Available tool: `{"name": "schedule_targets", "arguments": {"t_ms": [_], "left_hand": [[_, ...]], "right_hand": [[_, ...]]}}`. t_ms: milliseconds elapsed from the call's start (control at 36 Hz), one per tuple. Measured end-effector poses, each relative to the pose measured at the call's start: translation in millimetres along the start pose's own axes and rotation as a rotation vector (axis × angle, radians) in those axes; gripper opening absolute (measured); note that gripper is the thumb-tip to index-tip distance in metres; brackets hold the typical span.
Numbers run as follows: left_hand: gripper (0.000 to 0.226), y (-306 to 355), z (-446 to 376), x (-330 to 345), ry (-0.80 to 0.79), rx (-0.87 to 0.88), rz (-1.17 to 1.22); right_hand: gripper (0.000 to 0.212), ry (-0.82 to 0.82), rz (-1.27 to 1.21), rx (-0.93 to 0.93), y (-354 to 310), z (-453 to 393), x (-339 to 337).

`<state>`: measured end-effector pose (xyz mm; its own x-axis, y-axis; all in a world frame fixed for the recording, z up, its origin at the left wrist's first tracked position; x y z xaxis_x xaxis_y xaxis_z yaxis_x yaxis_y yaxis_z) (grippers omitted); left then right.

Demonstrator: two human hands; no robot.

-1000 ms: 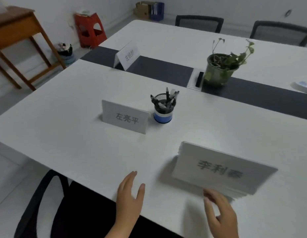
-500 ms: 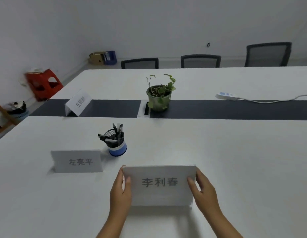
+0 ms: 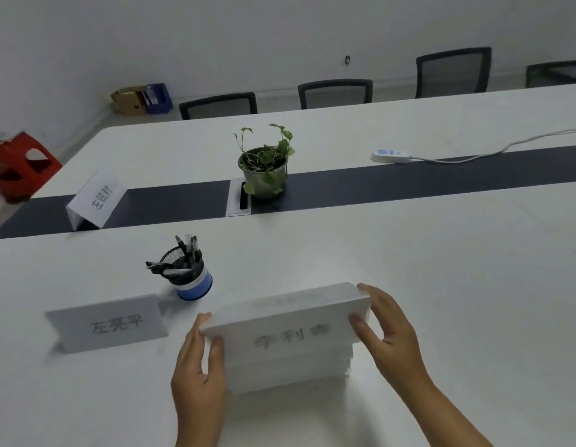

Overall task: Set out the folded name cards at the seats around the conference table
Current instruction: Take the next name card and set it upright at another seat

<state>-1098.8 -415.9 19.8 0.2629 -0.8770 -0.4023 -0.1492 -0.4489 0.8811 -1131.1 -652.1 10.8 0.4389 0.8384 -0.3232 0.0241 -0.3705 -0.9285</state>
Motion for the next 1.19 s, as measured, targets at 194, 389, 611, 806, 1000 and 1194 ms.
{"name": "schedule_targets", "arguments": {"t_ms": [194, 389, 611, 806, 1000, 1194], "left_hand": [[0.046, 65, 13, 59, -0.097, 0.097, 0.240], [0.056, 122, 45, 188, -0.527, 0.064, 0.230], [0.059, 95, 69, 310, -0.731, -0.194, 0.141], [0.063, 68, 64, 361, -0.718, -0.284, 0.057], [0.058, 52, 48, 377, -0.680, -0.279, 0.021], [0.024, 24, 54, 376, -0.642, -0.275, -0.070]], "right_hand": [[0.037, 0.165, -0.155, -0.036, -21, -14, -83], [0.037, 0.360, -0.216, 0.138, 49, -39, -189], [0.047, 0.305, -0.134, 0.446, 153, -63, -238], [0.050, 0.185, -0.123, 0.574, 216, -106, -235], [0.053, 0.218, -0.091, 0.611, 240, -131, -237], [0.031, 0.365, 0.186, 0.583, 264, -108, -235]]}}
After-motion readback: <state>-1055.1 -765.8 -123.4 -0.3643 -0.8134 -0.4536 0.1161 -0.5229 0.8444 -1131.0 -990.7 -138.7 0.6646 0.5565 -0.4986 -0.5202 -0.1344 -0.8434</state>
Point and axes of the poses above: each hand's wrist, its own z-axis away from the middle knuckle, its own x-axis out of the palm, y = z × x, the point moved 3 cm from there along -z, towards the middle knuckle, and after that the axes turned 3 degrees about x, right-handed, at the moved point
